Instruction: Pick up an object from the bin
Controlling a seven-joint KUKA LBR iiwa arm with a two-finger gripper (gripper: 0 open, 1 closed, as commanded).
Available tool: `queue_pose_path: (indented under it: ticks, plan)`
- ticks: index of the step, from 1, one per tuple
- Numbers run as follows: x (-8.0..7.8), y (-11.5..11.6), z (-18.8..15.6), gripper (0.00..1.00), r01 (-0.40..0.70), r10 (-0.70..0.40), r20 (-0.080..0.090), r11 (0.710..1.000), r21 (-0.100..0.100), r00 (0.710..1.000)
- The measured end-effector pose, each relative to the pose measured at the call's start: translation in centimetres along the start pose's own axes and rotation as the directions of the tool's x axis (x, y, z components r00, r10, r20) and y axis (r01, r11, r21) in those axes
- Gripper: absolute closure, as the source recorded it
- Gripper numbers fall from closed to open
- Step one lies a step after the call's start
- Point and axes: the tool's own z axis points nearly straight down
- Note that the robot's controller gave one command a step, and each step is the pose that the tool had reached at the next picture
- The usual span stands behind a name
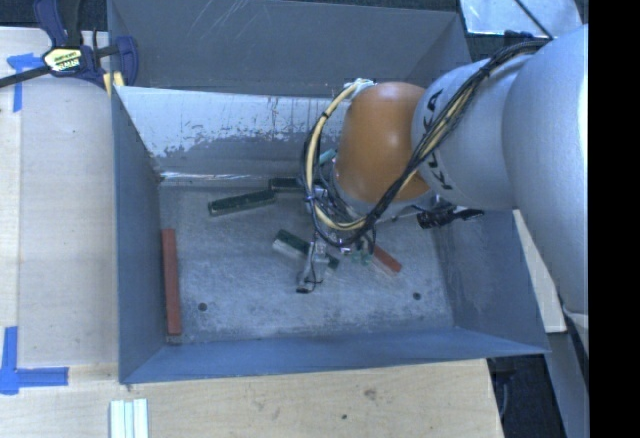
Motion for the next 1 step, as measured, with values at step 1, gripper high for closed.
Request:
queue_pose_path:
  ticks: [1]
  plan:
    - [0.09,-0.59,-0.25,1.00,-0.014,0.014,0.000,1.000,-0.001,1.000]
